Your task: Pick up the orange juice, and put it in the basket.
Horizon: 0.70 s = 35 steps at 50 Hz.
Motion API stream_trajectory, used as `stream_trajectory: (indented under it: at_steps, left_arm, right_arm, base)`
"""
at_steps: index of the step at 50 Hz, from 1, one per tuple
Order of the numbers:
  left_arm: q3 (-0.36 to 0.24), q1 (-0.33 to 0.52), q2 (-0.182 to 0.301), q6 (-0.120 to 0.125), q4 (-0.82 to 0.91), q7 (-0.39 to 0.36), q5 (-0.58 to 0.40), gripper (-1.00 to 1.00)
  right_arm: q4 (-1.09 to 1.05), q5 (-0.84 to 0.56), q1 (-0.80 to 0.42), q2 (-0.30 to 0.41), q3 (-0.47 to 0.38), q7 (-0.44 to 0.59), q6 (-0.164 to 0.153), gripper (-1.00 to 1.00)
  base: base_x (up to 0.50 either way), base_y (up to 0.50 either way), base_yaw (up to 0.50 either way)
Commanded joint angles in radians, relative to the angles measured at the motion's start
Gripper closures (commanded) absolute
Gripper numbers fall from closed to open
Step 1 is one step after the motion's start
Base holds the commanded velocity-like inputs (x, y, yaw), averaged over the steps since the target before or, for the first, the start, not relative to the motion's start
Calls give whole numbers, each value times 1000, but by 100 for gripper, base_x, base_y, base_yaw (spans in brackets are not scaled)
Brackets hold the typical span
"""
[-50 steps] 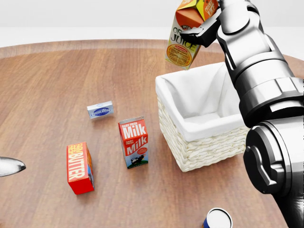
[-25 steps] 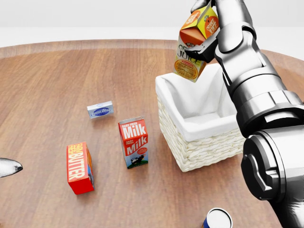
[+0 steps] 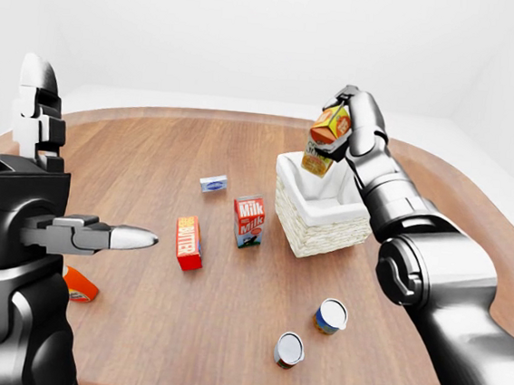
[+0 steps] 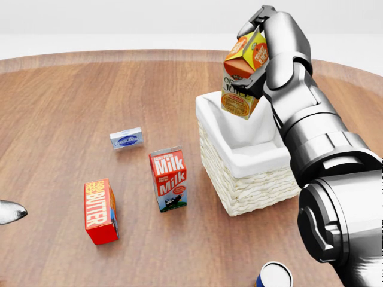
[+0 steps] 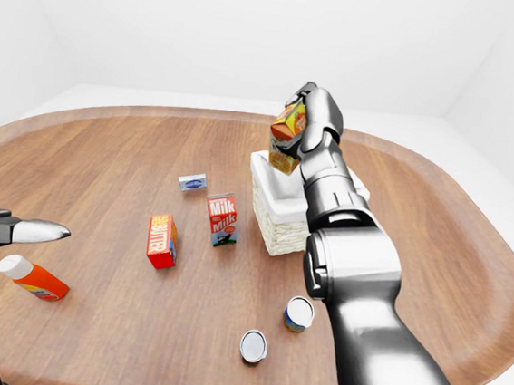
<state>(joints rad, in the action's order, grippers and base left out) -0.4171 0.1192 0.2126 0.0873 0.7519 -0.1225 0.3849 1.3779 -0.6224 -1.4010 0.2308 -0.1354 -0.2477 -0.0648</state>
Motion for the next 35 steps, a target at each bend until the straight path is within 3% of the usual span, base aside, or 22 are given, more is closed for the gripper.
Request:
stream_trajectory:
  at_steps: [1, 19, 35]
  left_arm:
    - [-2, 0, 0, 0, 4, 0, 2, -100]
    - [1, -2, -2, 0, -1, -2, 0, -100]
    - [0, -2, -2, 0, -2, -1, 3, -100]
  right_arm:
    - [-11, -54, 15, -6, 3, -49, 12, 100]
    - [-7, -82, 41, -10, -8, -118, 63, 100]
    - [-6, -65, 68, -19, -24, -133, 69, 100]
  base:
    - [0, 0, 0]
    - [0, 0, 0]
    - [0, 0, 0]
